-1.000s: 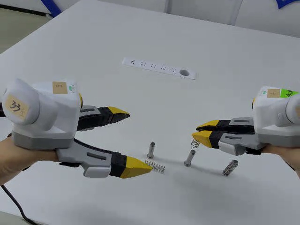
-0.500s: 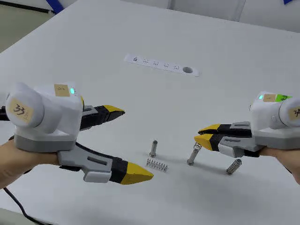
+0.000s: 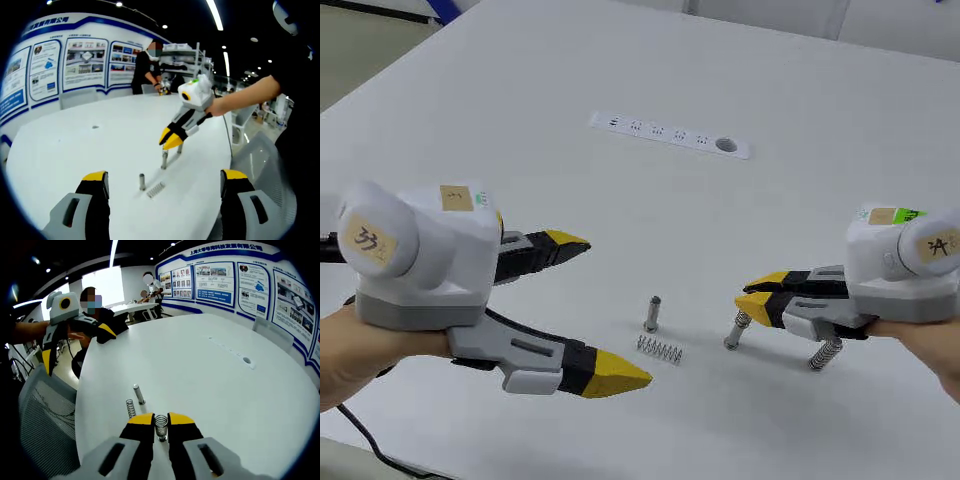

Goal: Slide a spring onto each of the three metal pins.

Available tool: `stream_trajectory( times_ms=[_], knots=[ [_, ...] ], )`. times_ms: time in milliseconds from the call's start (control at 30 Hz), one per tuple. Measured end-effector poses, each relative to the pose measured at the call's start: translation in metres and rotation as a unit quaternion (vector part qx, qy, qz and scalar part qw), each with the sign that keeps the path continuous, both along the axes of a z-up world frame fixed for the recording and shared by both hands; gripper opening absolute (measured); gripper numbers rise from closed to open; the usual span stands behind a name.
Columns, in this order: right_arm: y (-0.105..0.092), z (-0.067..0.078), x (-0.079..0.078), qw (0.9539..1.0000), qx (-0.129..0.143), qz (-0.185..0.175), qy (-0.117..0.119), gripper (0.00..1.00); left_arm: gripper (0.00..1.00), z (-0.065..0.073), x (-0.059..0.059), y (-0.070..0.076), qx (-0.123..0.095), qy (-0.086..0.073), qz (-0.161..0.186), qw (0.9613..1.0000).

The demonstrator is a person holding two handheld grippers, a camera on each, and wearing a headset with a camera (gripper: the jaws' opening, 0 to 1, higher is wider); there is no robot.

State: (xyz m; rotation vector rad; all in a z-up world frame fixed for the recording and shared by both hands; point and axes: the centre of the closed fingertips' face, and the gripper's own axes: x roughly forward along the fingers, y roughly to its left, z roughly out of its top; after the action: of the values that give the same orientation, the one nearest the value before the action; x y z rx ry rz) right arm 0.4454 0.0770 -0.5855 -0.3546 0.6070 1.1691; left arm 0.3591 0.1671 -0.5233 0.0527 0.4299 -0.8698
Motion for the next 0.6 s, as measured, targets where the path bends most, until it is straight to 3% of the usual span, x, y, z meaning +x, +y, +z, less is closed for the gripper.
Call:
stream_trajectory(
  times_ms=[400,600],
  knots=[
    [-0.004,-0.022,0.003,0.9997,-0.022,-0.014,0.002,0.11,0.93,0.003,0.003,0.019,-0.002,0.0,0.025,0.9997],
    [-0.004,-0.031,0.002,0.9995,-0.029,-0.012,0.005,0.11,0.92,0.003,0.004,0.021,-0.004,0.001,0.028,0.9996]
  ],
)
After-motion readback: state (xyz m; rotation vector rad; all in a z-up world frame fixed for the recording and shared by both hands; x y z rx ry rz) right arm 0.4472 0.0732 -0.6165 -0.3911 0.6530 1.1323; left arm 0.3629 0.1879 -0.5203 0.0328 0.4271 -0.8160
